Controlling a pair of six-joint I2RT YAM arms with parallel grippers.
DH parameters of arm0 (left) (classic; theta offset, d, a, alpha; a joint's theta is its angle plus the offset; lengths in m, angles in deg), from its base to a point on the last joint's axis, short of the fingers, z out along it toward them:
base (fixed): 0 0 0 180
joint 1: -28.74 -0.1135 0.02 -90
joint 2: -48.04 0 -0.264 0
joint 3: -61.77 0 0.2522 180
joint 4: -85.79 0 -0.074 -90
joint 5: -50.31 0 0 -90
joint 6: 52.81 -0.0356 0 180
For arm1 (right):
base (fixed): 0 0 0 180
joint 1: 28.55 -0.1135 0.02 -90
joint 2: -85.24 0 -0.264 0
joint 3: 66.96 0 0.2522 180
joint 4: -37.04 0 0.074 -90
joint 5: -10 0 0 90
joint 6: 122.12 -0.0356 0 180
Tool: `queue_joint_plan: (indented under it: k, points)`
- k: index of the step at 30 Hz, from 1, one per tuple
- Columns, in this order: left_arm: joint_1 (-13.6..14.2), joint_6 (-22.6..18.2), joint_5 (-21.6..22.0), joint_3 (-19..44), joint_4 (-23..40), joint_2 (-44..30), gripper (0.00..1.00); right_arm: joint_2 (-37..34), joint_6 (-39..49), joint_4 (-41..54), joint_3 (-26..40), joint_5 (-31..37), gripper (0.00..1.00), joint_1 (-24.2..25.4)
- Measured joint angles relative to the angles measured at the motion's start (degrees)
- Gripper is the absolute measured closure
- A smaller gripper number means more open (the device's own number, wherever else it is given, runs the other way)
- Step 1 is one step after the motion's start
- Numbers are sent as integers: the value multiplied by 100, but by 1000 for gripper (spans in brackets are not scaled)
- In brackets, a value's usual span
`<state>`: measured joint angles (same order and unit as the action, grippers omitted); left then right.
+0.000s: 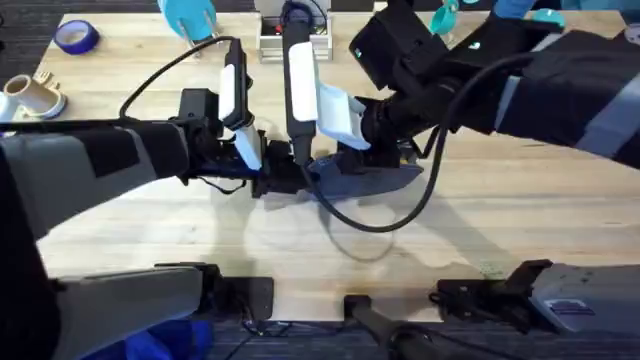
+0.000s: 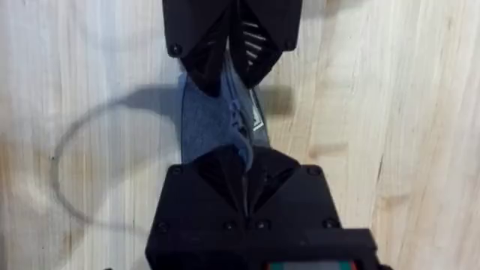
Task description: Unzip the bag, pick up the pens from the table one at a time and place them inside, then zip the bag closed.
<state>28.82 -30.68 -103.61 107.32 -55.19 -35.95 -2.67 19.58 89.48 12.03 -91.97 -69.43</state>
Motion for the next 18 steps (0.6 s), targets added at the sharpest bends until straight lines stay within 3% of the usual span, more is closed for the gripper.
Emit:
queue_joint_plan:
  k: [18]
  points:
    - [0,2,-109,0,3,0,958,173,-96,96,28,0,969,-17]
